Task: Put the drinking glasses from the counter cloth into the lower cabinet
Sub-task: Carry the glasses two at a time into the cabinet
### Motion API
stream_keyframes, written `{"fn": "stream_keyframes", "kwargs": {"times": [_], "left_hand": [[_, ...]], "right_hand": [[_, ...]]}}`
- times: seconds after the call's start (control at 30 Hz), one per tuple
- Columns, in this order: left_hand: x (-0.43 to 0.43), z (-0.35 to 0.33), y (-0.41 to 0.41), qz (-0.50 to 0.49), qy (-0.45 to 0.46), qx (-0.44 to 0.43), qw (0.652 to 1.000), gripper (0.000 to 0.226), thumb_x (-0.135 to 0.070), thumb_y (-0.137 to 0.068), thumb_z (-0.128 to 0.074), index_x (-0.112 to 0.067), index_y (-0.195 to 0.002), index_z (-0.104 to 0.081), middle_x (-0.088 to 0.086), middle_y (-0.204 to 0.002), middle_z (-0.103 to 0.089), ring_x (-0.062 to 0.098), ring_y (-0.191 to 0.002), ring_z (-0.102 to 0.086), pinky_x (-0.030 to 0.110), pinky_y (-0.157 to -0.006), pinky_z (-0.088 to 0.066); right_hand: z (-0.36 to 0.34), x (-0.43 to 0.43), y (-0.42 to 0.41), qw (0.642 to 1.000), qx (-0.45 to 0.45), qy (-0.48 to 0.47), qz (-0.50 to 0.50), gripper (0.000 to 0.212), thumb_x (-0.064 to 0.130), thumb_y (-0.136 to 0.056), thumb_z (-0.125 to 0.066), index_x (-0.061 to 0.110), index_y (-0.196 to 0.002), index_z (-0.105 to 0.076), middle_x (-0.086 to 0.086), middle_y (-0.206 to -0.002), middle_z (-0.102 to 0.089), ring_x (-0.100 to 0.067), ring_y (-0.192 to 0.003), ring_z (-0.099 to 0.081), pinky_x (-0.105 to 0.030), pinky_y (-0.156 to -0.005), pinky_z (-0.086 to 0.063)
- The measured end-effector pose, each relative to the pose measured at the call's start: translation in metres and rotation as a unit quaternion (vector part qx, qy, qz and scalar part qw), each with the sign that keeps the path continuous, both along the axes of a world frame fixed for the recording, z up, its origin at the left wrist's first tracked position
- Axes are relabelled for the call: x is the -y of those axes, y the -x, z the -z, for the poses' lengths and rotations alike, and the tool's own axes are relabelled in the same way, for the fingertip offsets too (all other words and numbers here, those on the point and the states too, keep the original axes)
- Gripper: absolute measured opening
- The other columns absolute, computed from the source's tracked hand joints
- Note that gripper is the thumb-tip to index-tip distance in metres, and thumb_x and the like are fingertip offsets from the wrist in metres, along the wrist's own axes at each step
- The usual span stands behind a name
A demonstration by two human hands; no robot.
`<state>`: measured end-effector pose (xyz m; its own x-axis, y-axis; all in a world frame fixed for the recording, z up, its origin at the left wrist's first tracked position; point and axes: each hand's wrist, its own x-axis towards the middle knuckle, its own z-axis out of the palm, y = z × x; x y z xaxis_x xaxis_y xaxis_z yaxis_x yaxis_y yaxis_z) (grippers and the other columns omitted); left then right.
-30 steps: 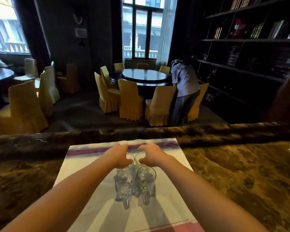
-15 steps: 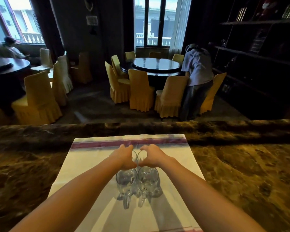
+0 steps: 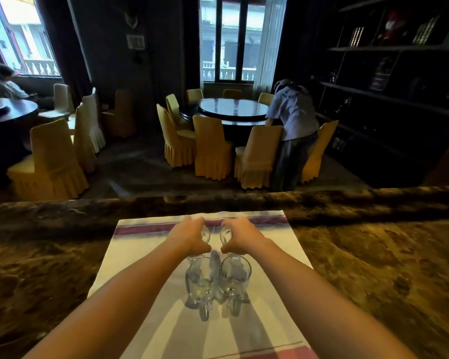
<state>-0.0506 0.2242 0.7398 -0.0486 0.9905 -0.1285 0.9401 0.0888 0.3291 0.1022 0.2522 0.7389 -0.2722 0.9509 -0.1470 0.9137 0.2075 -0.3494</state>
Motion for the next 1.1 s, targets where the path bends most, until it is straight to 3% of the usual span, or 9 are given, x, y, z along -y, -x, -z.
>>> {"fn": "stream_keyframes", "kwargs": {"times": [0.17,0.4,0.5,0.67,1.1], "left_hand": [[0.023,-0.033,0.020,0.002,-0.014,-0.009,1.000,0.075,-0.041,-0.074,-0.079,-0.027,-0.138,-0.042,0.009,-0.138,-0.044,0.029,-0.118,-0.053,0.039,-0.094,-0.052],[0.069,-0.062,0.048,0.041,-0.058,-0.022,0.997,0.071,-0.041,-0.071,-0.080,-0.025,-0.133,-0.048,0.009,-0.129,-0.049,0.028,-0.109,-0.056,0.039,-0.091,-0.052],[0.087,-0.066,0.056,0.066,-0.055,-0.024,0.996,0.075,-0.042,-0.072,-0.080,-0.025,-0.136,-0.045,0.009,-0.135,-0.047,0.029,-0.116,-0.054,0.039,-0.095,-0.051],[0.130,-0.066,0.059,0.092,-0.041,-0.027,0.995,0.075,-0.041,-0.074,-0.080,-0.025,-0.138,-0.045,0.009,-0.140,-0.048,0.029,-0.122,-0.052,0.040,-0.096,-0.049],[0.246,-0.037,0.009,0.092,-0.010,-0.057,0.994,0.073,-0.043,-0.070,-0.081,-0.020,-0.133,-0.051,0.006,-0.130,-0.055,0.025,-0.115,-0.052,0.034,-0.090,-0.045]], "right_hand": [[-0.036,0.024,0.011,0.999,0.017,-0.032,0.006,0.067,0.038,-0.072,-0.082,0.027,-0.131,-0.051,-0.007,-0.131,-0.044,-0.031,-0.113,-0.054,-0.040,-0.086,-0.051],[-0.066,0.080,0.036,0.996,0.005,-0.082,0.018,0.066,0.038,-0.070,-0.081,0.029,-0.129,-0.052,-0.006,-0.128,-0.045,-0.031,-0.114,-0.052,-0.043,-0.093,-0.051],[-0.071,0.108,0.046,0.996,0.000,-0.083,0.036,0.068,0.036,-0.073,-0.081,0.028,-0.133,-0.050,-0.007,-0.134,-0.044,-0.030,-0.118,-0.051,-0.042,-0.094,-0.050],[-0.067,0.159,0.055,0.997,0.001,-0.074,0.037,0.075,0.036,-0.075,-0.081,0.026,-0.141,-0.046,-0.007,-0.145,-0.044,-0.031,-0.129,-0.047,-0.042,-0.098,-0.049],[-0.033,0.287,-0.007,0.999,-0.009,-0.033,-0.022,0.069,0.037,-0.074,-0.081,0.024,-0.135,-0.051,-0.006,-0.138,-0.048,-0.026,-0.123,-0.047,-0.036,-0.097,-0.043]]}}
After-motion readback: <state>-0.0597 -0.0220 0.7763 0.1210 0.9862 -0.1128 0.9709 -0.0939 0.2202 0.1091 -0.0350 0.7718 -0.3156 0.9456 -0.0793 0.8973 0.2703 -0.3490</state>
